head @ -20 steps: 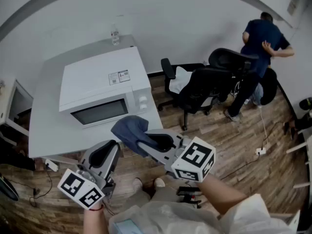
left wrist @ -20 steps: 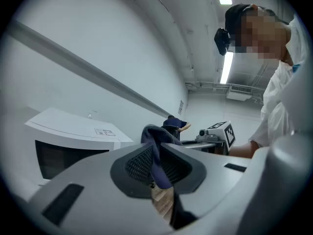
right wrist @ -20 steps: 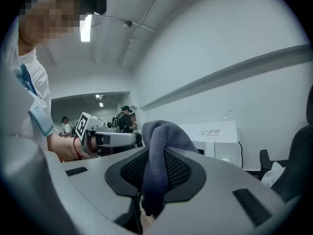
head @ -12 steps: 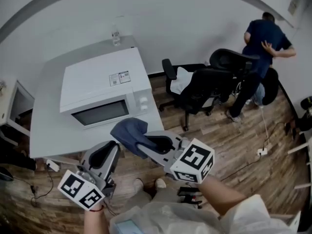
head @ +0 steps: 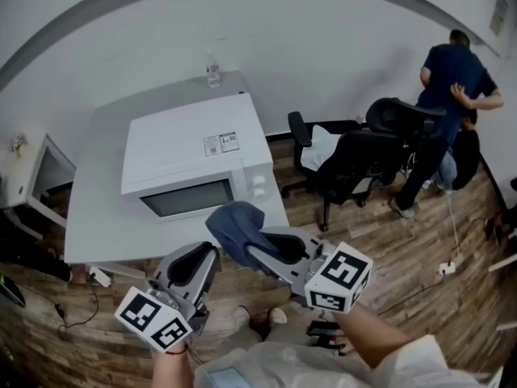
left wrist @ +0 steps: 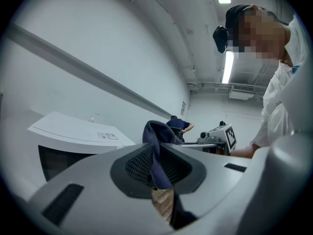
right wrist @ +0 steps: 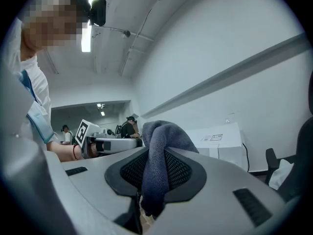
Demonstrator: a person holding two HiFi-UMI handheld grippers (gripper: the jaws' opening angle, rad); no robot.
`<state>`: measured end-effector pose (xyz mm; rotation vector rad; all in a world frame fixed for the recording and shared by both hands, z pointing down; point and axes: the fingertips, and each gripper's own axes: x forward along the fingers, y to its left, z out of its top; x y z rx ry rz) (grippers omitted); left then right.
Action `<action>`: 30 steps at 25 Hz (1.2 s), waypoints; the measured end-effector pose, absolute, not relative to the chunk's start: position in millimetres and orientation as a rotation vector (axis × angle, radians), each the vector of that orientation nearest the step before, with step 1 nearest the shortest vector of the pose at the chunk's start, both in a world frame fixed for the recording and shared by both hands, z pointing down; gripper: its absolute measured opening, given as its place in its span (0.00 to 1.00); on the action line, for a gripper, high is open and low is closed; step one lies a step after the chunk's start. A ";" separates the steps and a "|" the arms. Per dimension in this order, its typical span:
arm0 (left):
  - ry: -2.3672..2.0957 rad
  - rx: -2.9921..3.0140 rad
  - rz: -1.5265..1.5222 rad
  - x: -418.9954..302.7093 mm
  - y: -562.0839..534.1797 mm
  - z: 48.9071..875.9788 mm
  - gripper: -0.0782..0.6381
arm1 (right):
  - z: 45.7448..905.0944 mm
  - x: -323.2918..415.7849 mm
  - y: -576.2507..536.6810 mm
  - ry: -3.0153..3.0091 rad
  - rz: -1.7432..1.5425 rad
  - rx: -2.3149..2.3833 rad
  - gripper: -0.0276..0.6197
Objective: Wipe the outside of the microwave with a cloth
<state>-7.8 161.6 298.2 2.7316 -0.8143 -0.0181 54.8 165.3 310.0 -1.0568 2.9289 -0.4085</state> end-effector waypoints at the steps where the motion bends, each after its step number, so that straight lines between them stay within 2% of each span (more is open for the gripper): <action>1: -0.819 2.733 -0.018 -7.7 161.2 297.1 0.17 | 310.0 54.4 165.1 2.926 -0.417 -1.057 0.18; 14: -0.980 2.740 -0.044 -35.8 128.4 286.0 0.17 | 303.3 38.6 137.3 2.893 -0.440 -1.074 0.18; 23: -1.050 2.801 -0.083 -89.7 57.0 279.1 0.17 | 295.0 -25.8 66.3 2.901 -0.325 -1.185 0.18; 30: -1.037 2.864 -0.044 -143.8 15.8 280.2 0.17 | 306.8 -77.7 13.4 2.883 -0.370 -1.348 0.18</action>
